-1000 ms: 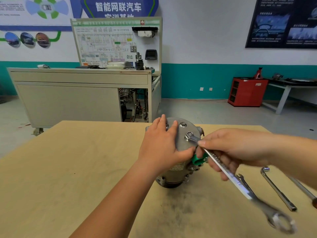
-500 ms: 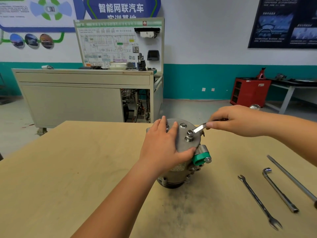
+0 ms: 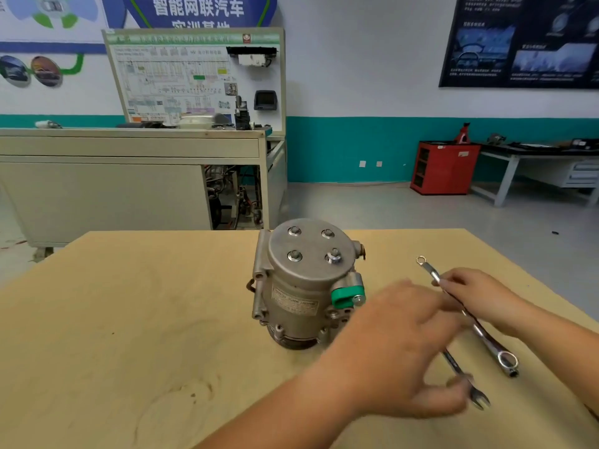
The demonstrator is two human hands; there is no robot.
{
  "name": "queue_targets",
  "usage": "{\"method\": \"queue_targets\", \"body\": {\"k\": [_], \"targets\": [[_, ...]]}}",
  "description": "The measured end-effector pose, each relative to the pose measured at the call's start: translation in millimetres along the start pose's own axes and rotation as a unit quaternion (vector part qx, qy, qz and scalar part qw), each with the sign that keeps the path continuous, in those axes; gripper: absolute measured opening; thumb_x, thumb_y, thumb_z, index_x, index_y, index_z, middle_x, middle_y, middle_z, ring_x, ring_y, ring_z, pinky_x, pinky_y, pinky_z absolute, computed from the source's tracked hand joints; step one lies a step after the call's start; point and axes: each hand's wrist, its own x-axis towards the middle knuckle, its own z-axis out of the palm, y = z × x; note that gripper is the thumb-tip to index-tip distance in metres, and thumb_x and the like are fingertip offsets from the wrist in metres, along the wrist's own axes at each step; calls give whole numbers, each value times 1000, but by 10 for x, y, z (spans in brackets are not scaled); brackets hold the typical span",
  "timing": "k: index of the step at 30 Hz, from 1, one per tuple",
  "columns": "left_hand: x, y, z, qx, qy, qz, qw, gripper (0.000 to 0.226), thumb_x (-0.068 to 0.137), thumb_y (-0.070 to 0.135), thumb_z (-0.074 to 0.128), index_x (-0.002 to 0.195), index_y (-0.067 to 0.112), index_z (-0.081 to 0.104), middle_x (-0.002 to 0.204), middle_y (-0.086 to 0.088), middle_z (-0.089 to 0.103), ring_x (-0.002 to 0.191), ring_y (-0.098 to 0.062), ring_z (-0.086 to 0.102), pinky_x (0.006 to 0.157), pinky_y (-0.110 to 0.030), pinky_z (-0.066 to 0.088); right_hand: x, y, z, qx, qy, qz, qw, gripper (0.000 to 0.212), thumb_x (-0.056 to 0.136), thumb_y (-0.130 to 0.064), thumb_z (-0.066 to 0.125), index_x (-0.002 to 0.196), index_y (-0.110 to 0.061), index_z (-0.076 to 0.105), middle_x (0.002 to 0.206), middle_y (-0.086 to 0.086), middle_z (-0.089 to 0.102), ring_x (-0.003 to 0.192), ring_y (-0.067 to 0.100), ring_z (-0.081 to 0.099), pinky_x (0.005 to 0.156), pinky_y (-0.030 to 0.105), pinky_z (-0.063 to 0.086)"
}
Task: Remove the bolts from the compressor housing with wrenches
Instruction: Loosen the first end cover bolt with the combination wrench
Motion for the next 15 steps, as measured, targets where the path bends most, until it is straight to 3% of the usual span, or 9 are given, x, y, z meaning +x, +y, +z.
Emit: {"method": "queue_targets", "body": {"k": [1, 3, 5, 6, 8, 10, 11, 15], "targets": [[3, 136, 251, 22, -74, 45, 996, 39, 80, 34, 71, 115, 16, 66, 113, -2, 64, 106, -18, 55, 95, -28, 40, 13, 164, 80, -5, 10, 25, 1000, 19, 97, -12, 46, 87, -5, 61, 72, 7, 61, 66, 18, 55, 51, 24, 38], [-46, 308, 736, 14, -233, 4, 972, 30, 97, 34, 52, 122, 21, 61, 121, 4, 60, 113, -14, 52, 80, -11, 36, 23, 459, 220, -12, 38, 69, 997, 19, 97, -12, 46, 84, -6, 58, 64, 4, 58, 61, 19, 51, 50, 26, 35], [-71, 305, 1072, -51, -292, -70, 953, 31, 103, 20, 38, 123, 2, 55, 124, -14, 54, 115, -29, 46, 66, -13, 26, 20, 677, 327, 3, 63, 97, 993, 19, 96, -11, 46, 82, -6, 57, 60, 5, 56, 54, 19, 47, 51, 28, 33], [-67, 263, 1228, -28, -310, -61, 949, 33, 103, 18, 34, 122, -4, 51, 124, -20, 50, 114, -33, 42, 66, -15, 25, 12, 751, 364, 19, 70, 103, 992, 19, 96, -10, 46, 82, -6, 57, 59, 6, 55, 53, 20, 46, 53, 29, 35], [-82, 226, 1476, 12, -314, -45, 948, 37, 104, 19, 29, 127, -6, 43, 130, -23, 42, 121, -33, 36, 83, -17, 30, -1, 847, 429, 38, 88, 97, 991, 19, 96, -8, 46, 81, -5, 57, 61, 8, 55, 55, 22, 47, 58, 30, 38], [-120, 162, 1675, 27, -243, -67, 967, 43, 103, 19, 32, 142, 0, 31, 144, -17, 32, 135, -26, 25, 105, -29, 25, -18, 879, 474, -7, 104, 66, 992, 18, 95, -10, 48, 81, -6, 60, 69, 7, 59, 62, 22, 50, 56, 29, 34], [-137, 163, 1740, 23, -241, -75, 967, 47, 102, 20, 35, 146, 4, 27, 149, -14, 29, 139, -22, 20, 110, -35, 23, -22, 885, 493, -27, 110, 51, 992, 16, 94, -10, 50, 85, -5, 63, 76, 9, 61, 68, 23, 52, 57, 29, 33], [-169, 342, 1909, 14, -299, -111, 948, 48, 103, 23, 35, 147, 9, 24, 154, -8, 23, 144, -19, 13, 113, -36, 23, -23, 908, 506, -39, 129, 30, 990, 17, 90, -2, 55, 102, 0, 66, 105, 19, 58, 83, 23, 54, 74, 26, 39]]}}
